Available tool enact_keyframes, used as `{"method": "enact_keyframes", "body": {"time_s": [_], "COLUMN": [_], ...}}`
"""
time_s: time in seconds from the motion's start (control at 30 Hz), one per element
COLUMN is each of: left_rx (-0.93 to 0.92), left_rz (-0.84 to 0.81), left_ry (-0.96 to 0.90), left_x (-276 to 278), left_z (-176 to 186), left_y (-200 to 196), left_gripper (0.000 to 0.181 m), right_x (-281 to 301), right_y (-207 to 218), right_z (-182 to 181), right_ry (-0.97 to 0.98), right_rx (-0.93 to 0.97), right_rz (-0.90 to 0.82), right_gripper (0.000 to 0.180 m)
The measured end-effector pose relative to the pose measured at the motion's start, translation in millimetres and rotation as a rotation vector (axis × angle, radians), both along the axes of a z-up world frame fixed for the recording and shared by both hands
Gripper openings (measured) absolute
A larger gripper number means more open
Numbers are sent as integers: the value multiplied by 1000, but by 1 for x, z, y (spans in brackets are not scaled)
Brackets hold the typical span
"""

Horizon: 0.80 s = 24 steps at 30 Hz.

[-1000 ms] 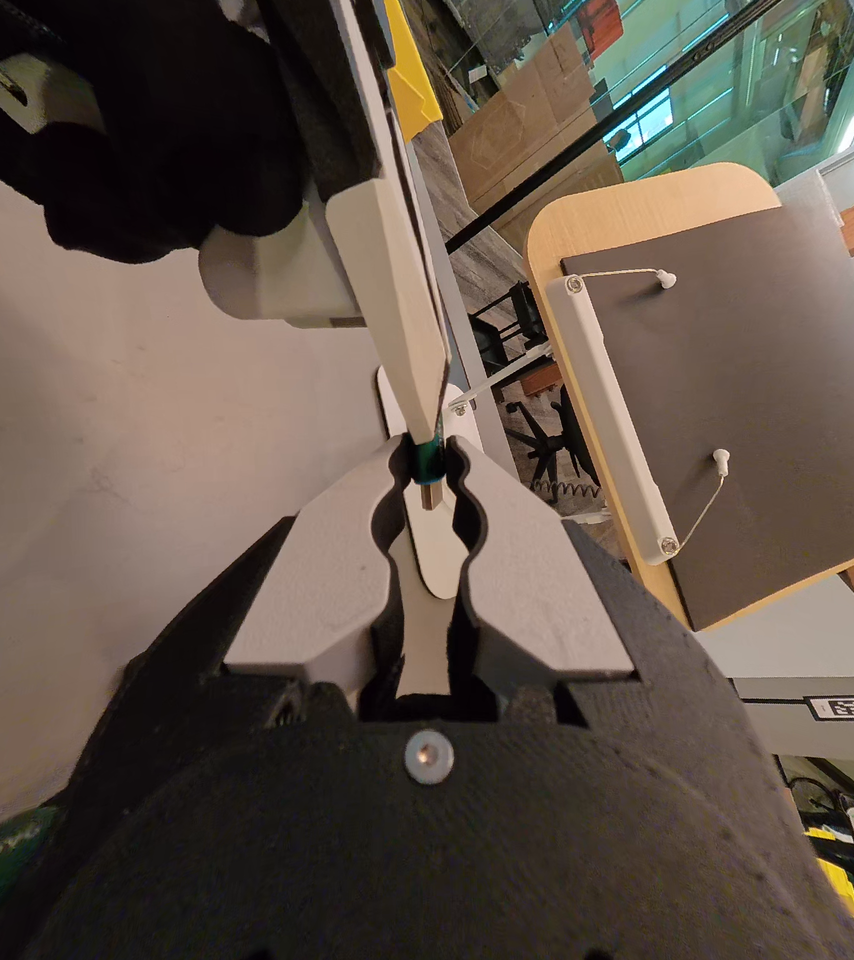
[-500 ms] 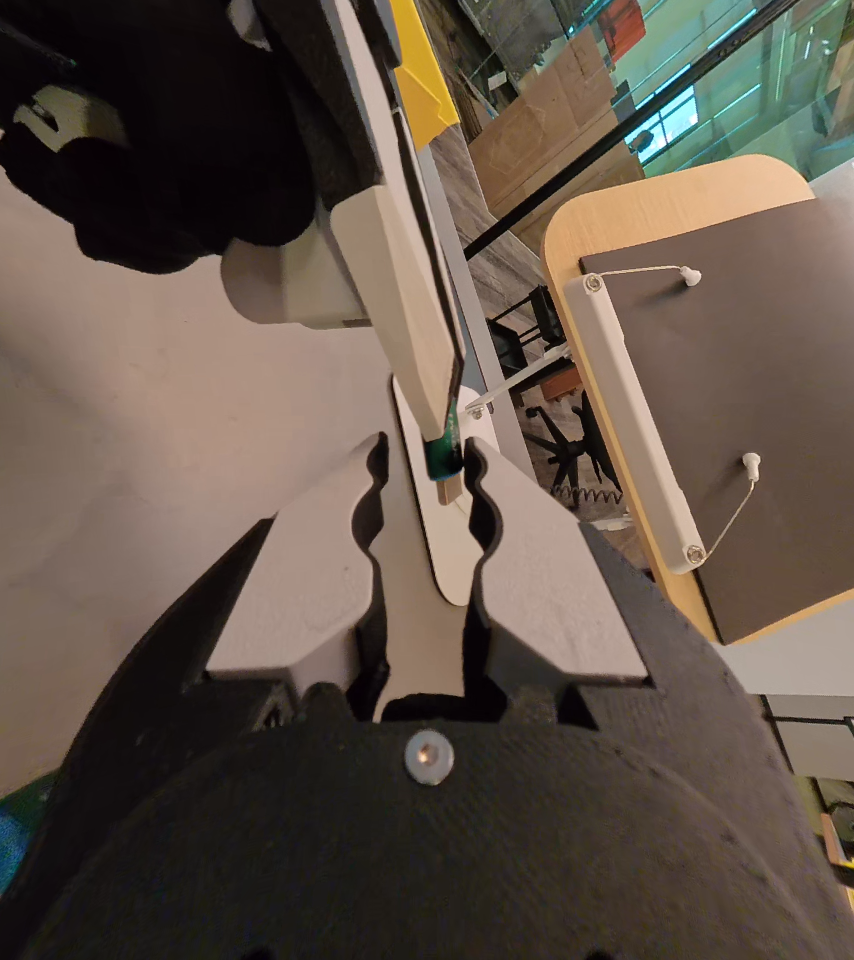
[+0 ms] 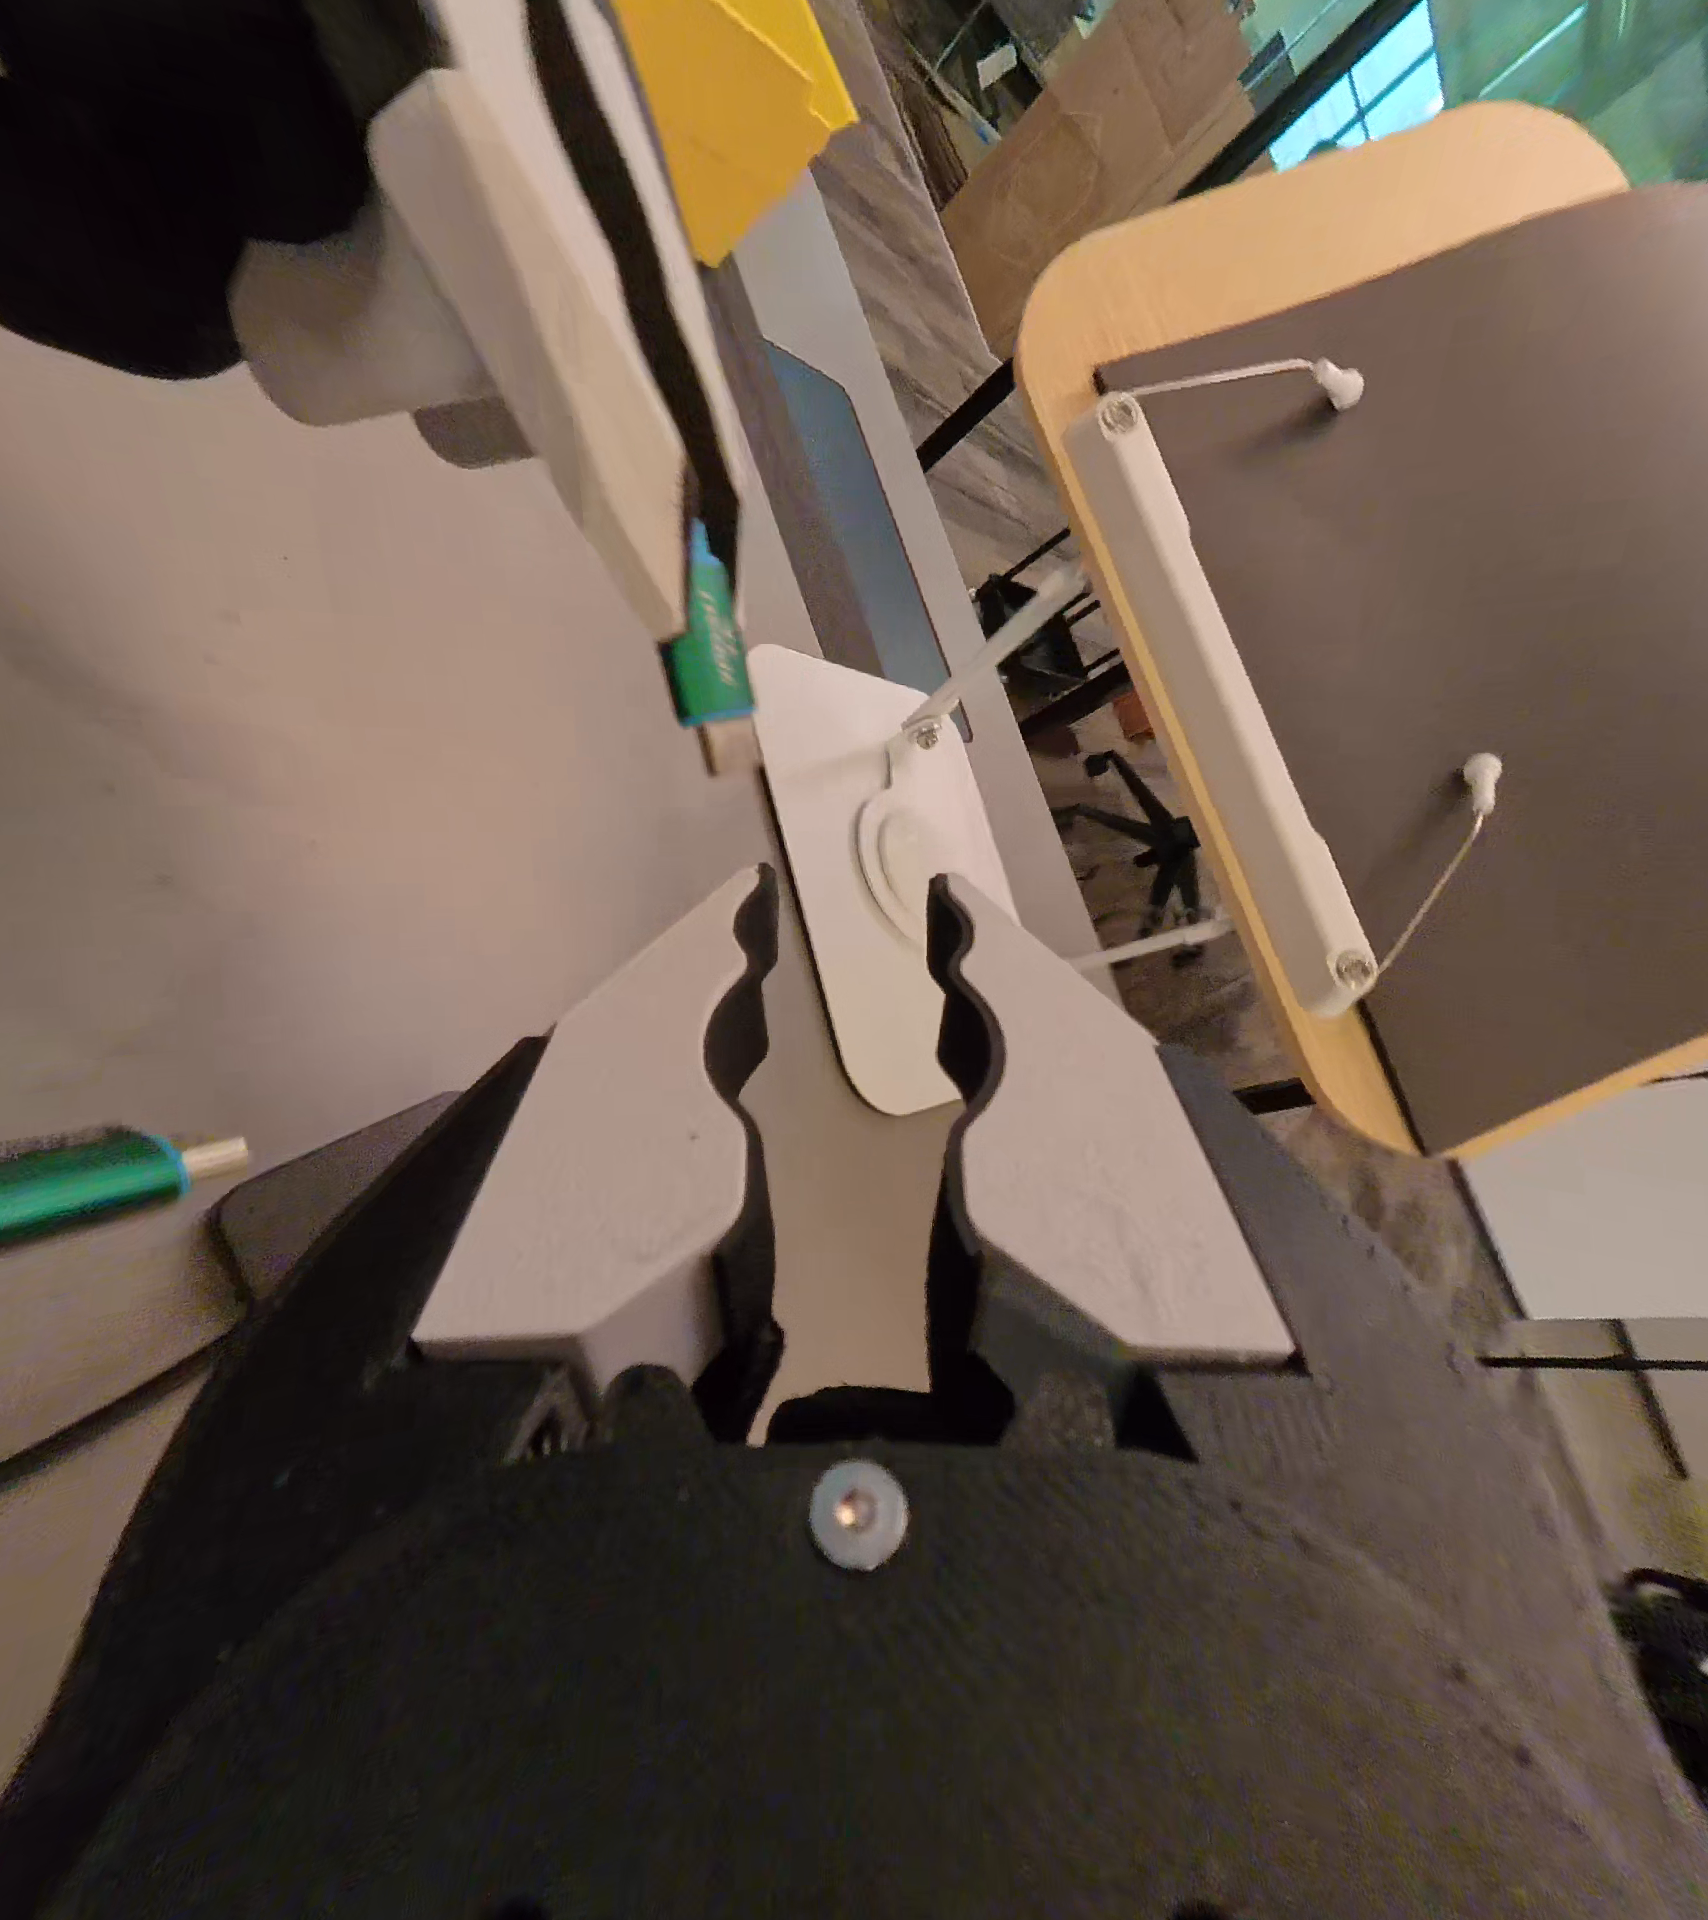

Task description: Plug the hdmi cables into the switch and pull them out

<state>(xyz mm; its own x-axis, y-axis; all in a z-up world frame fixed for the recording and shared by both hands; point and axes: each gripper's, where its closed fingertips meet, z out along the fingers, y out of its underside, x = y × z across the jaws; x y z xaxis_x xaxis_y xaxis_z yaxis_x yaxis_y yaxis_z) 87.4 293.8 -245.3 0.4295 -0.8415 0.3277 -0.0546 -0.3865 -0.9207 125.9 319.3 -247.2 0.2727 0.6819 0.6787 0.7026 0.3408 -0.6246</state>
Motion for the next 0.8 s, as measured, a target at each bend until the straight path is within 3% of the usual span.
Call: {"method": "enact_keyframes", "body": {"time_s": [0.17,0.43,0.8], "left_rx": [-5,-20,-19], "left_rz": [-5,-24,-41], "left_ry": [18,14,5], "left_x": [-2,2,-8], "left_z": [-8,-24,-30], "left_y": [3,8,12], "left_gripper": [18,18,18], "right_x": [35,64,35], "right_y": [5,-32,-53], "right_z": [-14,-82,-132], "right_ry": [-17,-237,-397], "right_rx": [-162,-478,-681], "right_rz": [-1,145,263], "right_gripper": [46,81,88]}}
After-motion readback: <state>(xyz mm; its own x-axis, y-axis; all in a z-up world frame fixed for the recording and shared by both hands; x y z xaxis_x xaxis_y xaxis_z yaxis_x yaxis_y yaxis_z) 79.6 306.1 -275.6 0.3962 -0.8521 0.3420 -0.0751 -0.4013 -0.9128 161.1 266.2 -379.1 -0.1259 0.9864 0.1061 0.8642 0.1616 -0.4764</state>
